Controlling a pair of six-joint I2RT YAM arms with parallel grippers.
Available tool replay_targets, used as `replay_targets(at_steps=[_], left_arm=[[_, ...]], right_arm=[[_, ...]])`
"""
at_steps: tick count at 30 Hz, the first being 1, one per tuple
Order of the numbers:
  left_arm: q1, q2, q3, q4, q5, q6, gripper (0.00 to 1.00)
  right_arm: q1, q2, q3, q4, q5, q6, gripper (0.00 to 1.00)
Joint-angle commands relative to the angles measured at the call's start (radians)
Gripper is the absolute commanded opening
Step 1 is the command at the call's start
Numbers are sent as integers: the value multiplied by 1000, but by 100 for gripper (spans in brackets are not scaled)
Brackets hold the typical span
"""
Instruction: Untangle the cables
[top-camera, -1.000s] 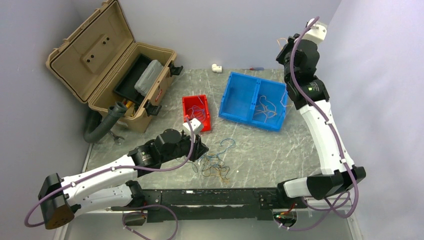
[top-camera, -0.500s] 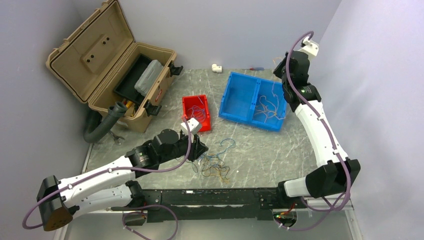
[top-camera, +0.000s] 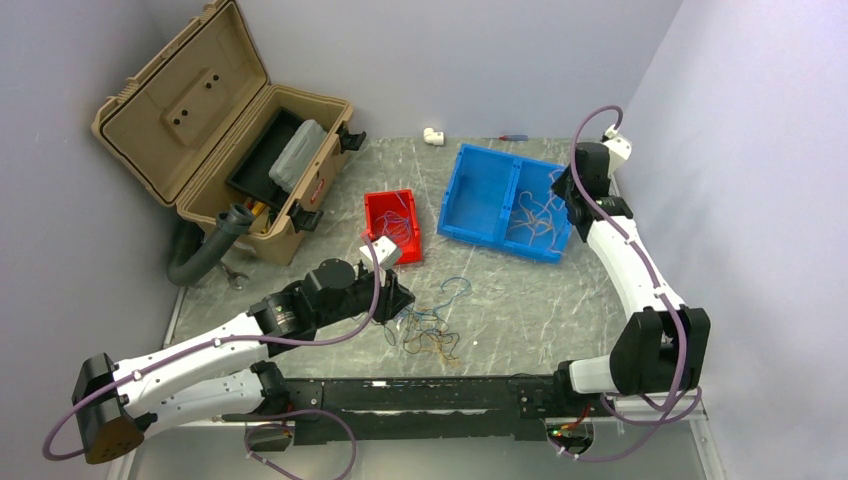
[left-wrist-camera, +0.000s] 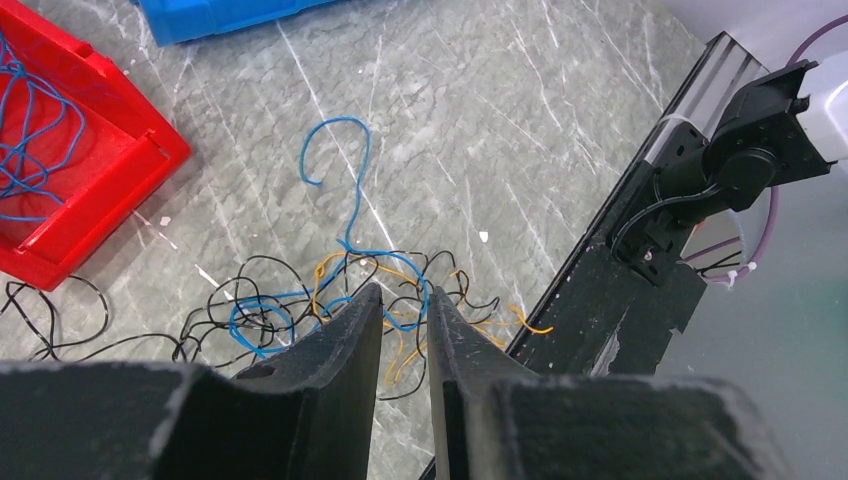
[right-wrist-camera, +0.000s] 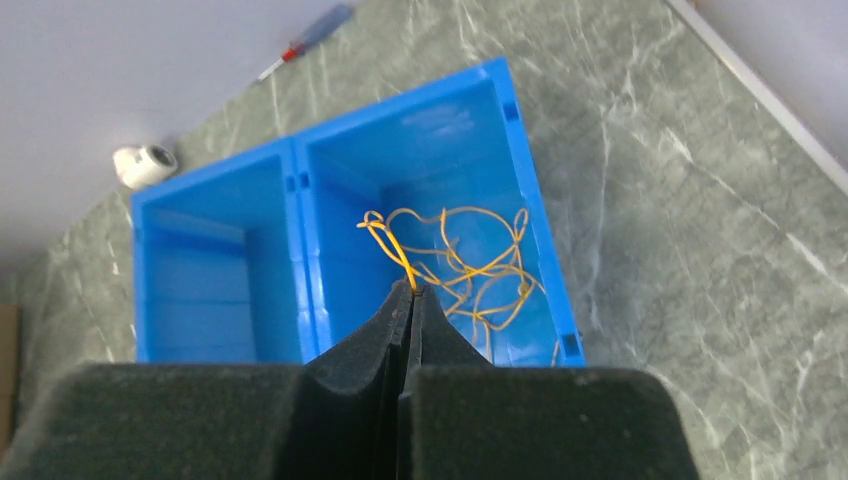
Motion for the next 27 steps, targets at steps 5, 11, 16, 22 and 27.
replay_targets(at_steps=[5, 11, 16, 22, 27], left_arm=[[-5, -16, 10, 25, -7, 13, 28], [-4, -18, 6, 24, -7, 13, 28], [-4, -33, -2, 17, -37, 12, 28], [-4, -27, 4, -1, -41, 19, 29], [-4, -1, 11, -1, -43, 19, 30]], right_arm=[[-7, 16, -24, 15, -29, 6, 0], [-58, 151, 18, 40, -76, 15, 0], [-63, 296, 182, -80, -182, -45, 41], [-63, 152, 111, -73, -222, -58, 54], [-38, -15, -10, -87, -300, -95, 68]])
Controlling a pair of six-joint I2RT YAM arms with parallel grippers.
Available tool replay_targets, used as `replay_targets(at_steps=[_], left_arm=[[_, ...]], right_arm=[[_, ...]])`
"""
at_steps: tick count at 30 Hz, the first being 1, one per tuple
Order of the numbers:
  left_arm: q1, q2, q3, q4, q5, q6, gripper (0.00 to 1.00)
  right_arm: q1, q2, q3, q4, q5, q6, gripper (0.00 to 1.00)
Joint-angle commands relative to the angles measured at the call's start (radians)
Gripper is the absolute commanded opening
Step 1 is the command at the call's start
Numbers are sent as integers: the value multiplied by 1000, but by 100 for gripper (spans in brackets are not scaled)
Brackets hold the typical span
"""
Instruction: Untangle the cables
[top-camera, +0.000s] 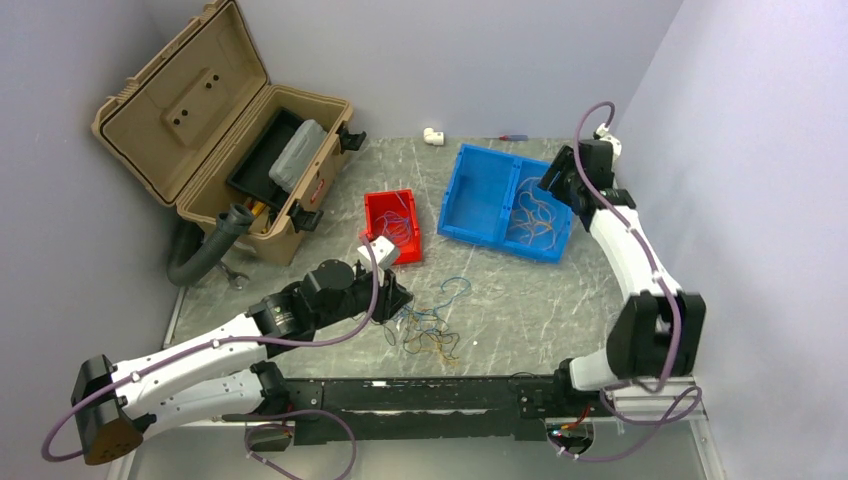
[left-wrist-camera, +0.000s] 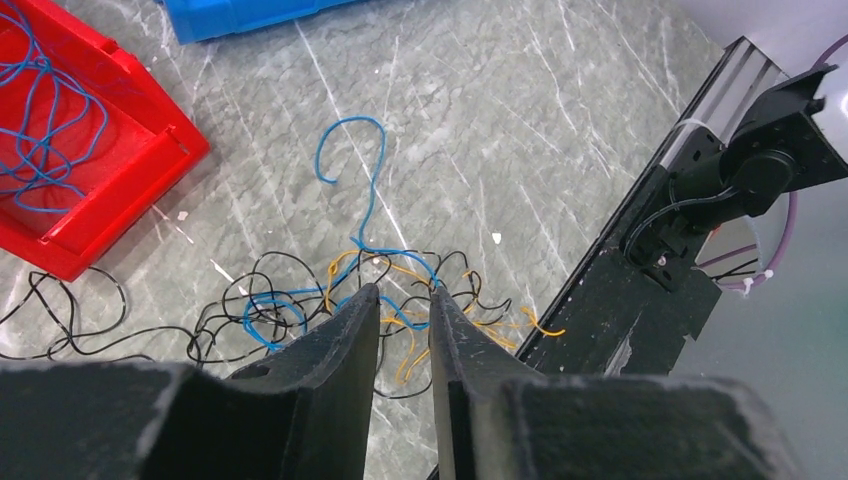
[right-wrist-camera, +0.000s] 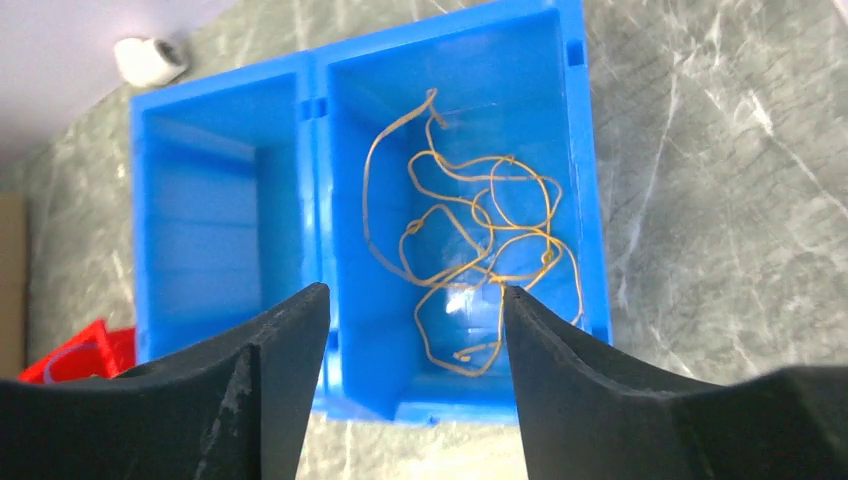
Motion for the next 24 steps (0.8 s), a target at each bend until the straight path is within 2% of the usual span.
replay_targets(at_steps=[1, 4, 10, 14, 16, 17, 19, 24], left_arm=[[-4, 19, 16, 14, -12, 15, 31], [-5, 44, 31, 22, -6, 17, 36], [-4, 88, 66, 12, -5, 15, 56], [-5, 100, 63, 33, -18, -12, 74], [-4, 102, 59, 44, -27, -27, 84], [-5, 101, 55, 44, -36, -35, 97], [-4, 97, 52, 42, -61, -46, 99], [-5, 96, 53, -17, -136, -85, 99]], right_arm=[[32, -182, -99, -4, -82, -50, 73], [49, -280, -192, -1, -105, -51, 78], [106, -482, -386, 21, -277, -38, 84], [161, -577, -496, 39, -377, -20, 84], [190, -607, -539, 51, -420, -16, 89], [207, -620, -557, 64, -438, -15, 93], [232, -643, -586, 77, -460, -12, 99], [261, -674, -630, 89, -493, -1, 100]])
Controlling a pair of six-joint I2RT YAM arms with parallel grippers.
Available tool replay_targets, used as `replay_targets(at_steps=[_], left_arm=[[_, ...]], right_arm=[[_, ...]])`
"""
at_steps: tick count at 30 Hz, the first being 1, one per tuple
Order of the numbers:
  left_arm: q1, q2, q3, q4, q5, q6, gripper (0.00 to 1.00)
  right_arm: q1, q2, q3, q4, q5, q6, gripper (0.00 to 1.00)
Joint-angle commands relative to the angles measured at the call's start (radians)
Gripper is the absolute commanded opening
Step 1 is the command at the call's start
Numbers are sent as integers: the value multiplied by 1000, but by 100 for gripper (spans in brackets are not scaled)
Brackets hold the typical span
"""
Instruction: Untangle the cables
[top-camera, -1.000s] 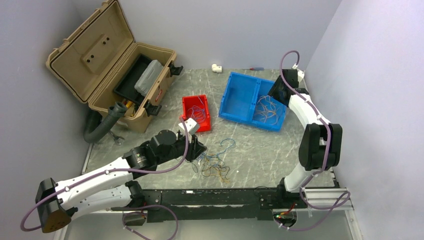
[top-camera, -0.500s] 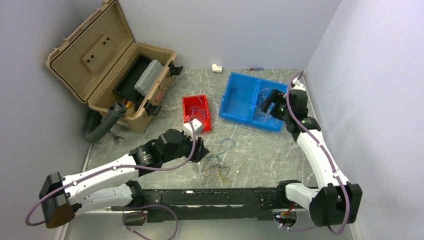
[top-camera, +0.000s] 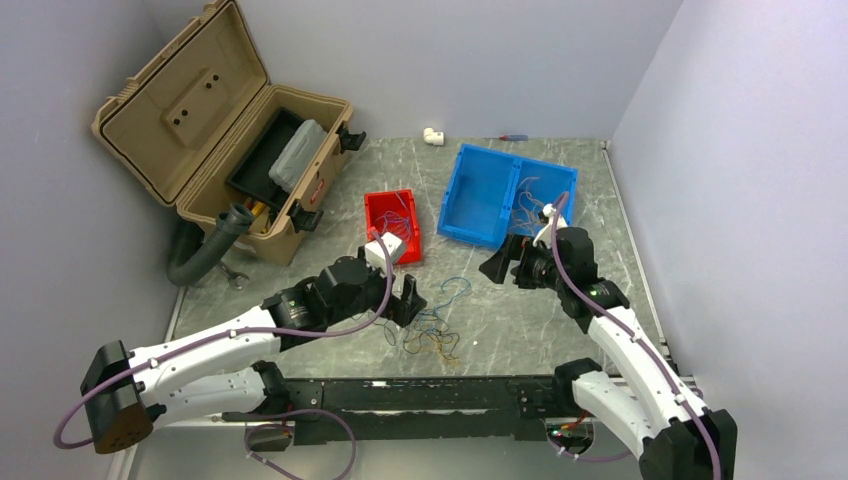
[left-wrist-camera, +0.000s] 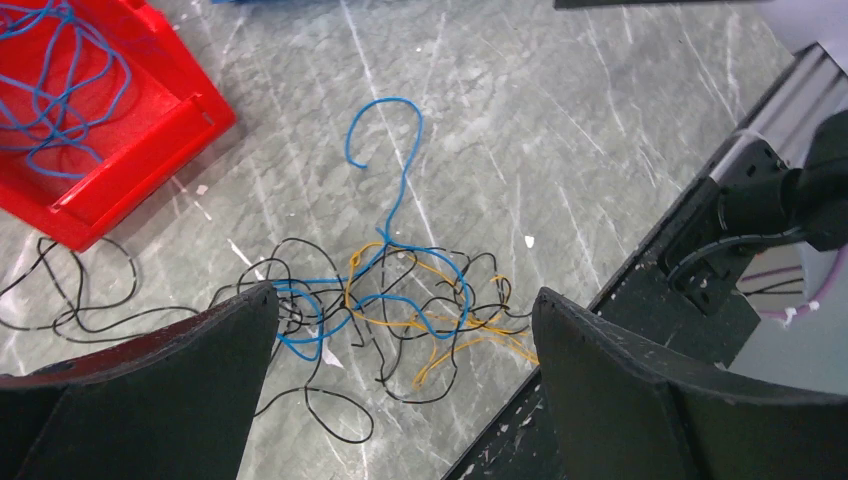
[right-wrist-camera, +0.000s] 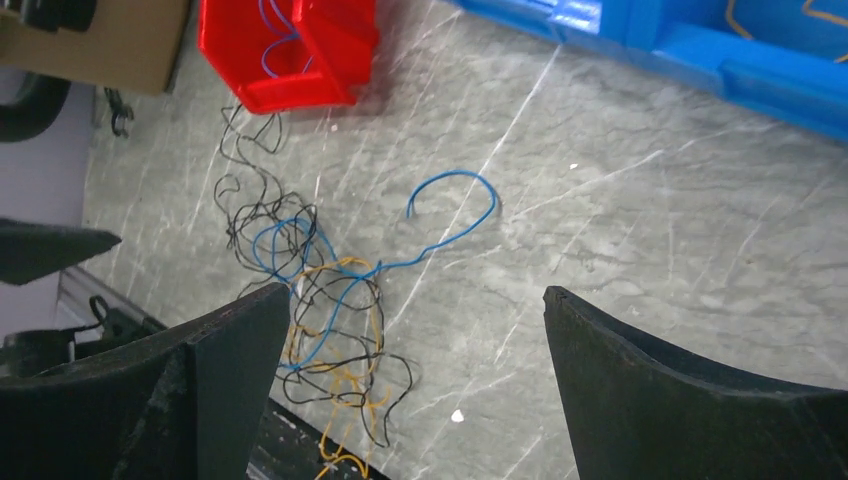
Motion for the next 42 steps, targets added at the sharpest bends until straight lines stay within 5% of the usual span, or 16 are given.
replay_targets(at_steps=[1, 15, 34, 42], left_arm=[[-4, -3, 32, -30, -87, -53, 99], [-2, -53, -35, -98, -173, -131, 99], [101, -128, -69, -233, -196, -268, 100], [122, -119, -94, -197, -135, -262, 100]], right_arm=[[19, -34, -28, 71, -73, 23, 100], [185, 5, -156, 201, -66, 74, 93], [335, 102, -121, 257, 27, 131, 85], [366, 132, -120, 307, 7, 162, 70]])
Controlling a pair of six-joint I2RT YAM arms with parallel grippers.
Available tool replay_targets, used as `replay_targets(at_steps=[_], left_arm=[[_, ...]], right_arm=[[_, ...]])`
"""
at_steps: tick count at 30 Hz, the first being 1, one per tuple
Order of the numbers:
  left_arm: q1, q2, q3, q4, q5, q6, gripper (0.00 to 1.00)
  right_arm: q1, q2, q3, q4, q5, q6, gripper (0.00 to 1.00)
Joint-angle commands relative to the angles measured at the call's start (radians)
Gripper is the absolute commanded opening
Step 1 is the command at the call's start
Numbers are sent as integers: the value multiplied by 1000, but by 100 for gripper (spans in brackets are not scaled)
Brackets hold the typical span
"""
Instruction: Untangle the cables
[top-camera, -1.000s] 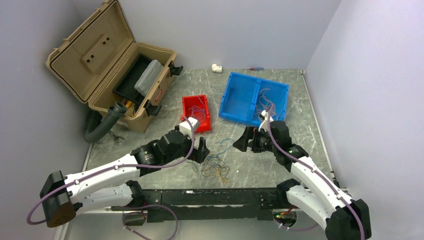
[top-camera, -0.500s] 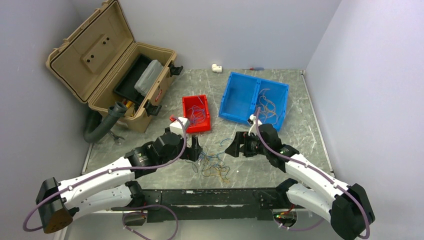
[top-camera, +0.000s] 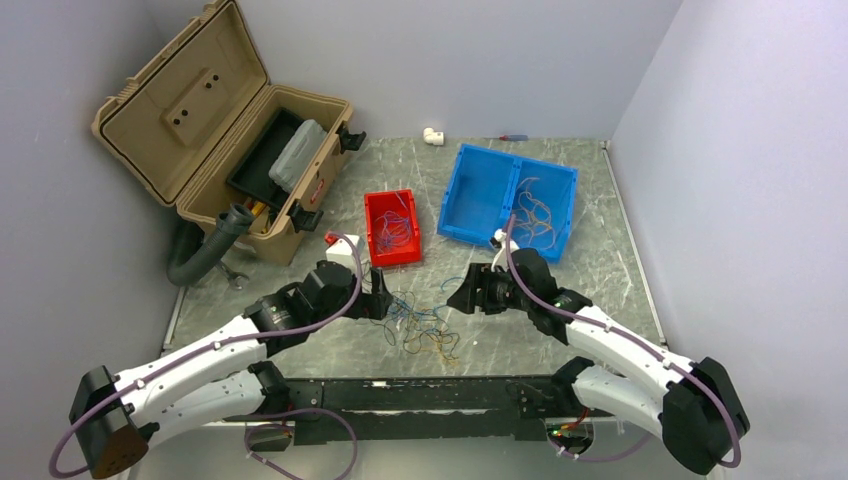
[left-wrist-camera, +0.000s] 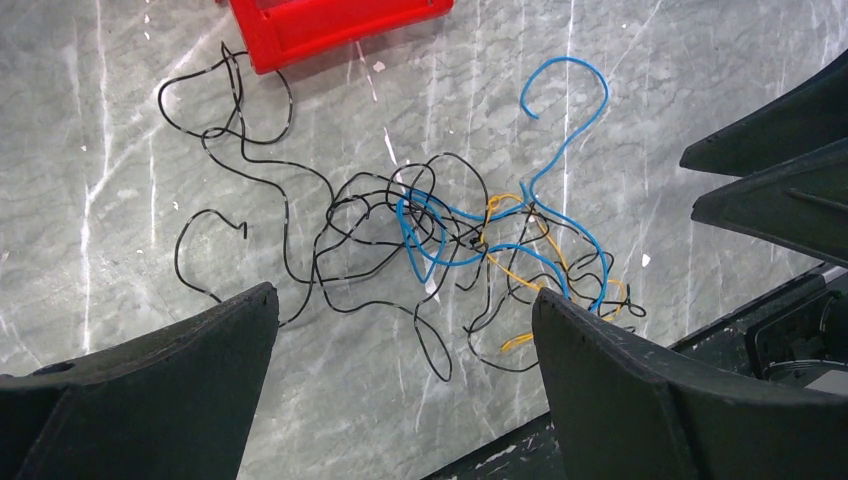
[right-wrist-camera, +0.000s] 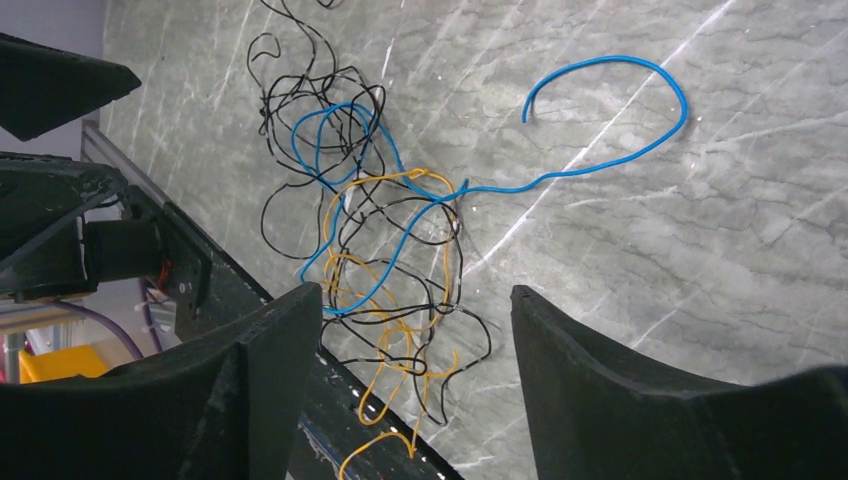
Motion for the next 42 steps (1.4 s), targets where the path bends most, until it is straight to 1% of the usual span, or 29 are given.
replay_targets(at_steps=[1, 4, 7, 14, 21, 23, 24, 25, 26, 27, 30, 31, 32, 35, 36, 39, 42], left_arm=[[11, 7, -10, 34, 53, -6, 99], [12, 47, 3, 37, 84, 2, 99], [13, 88, 17, 26, 100, -1, 99], [13, 141, -1, 88, 130, -28, 99], [13, 188, 28, 92, 124, -19, 99], [13, 192, 37, 88, 120, -17, 99], [13, 193, 41, 83, 118, -15, 99], [13, 192, 43, 83, 116, -15, 99], [12, 189, 44, 81, 114, -14, 100], [12, 186, 42, 80, 112, -14, 99], [14, 179, 42, 78, 107, -10, 99], [14, 177, 42, 76, 107, -7, 99], [15, 177, 44, 74, 107, -5, 100], [16, 182, 54, 59, 105, 6, 99], [16, 183, 59, 56, 105, 8, 99], [16, 190, 63, 57, 109, 16, 97], [16, 199, 67, 69, 129, 23, 95]], right_arm=[[30, 28, 39, 79, -12, 23, 69], [65, 53, 55, 47, -5, 17, 69], [100, 78, 44, 39, 14, 45, 69], [207, 112, 13, 140, 70, 139, 70], [307, 181, 45, 181, 78, 141, 69], [342, 205, 54, 180, 93, 144, 67], [358, 212, 59, 176, 106, 144, 63], [371, 215, 64, 170, 118, 143, 57], [378, 216, 68, 163, 131, 141, 49], [385, 214, 74, 153, 143, 138, 39], [388, 185, 103, 89, 189, 114, 15], [388, 170, 117, 56, 207, 104, 8], [388, 152, 131, 24, 226, 91, 4], [388, 105, 179, -67, 282, 53, 2], [388, 91, 195, -93, 294, 44, 0], [388, 59, 229, -154, 337, 28, 0], [388, 39, 244, -173, 344, 22, 0]])
